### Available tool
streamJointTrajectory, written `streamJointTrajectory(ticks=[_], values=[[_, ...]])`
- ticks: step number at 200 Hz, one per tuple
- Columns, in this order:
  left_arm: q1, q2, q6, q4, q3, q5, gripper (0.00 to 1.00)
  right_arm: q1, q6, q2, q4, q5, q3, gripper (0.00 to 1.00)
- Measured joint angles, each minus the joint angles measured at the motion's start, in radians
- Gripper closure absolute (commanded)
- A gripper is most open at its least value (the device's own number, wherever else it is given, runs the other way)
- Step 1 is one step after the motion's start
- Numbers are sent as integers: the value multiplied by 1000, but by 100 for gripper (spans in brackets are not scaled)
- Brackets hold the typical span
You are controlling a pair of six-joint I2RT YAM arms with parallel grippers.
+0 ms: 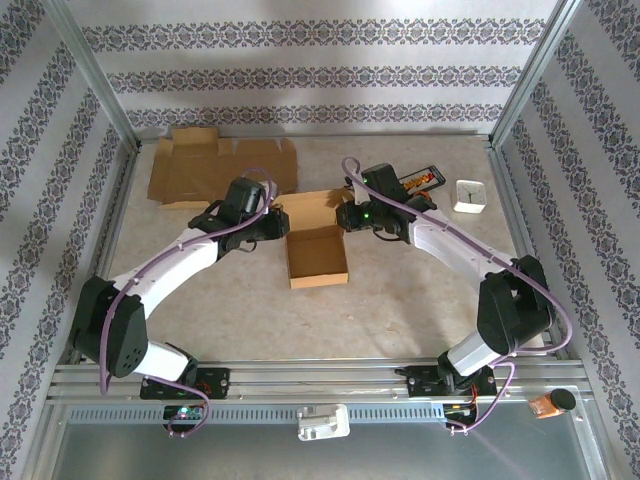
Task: Fold the paper box
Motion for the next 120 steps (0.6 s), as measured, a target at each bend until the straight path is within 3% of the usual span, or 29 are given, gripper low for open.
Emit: streamJointTrajectory(ticks=[120], values=[[-43,-75,-73,133,-138,-19,84,72,96,-114,174,114,-191,84]])
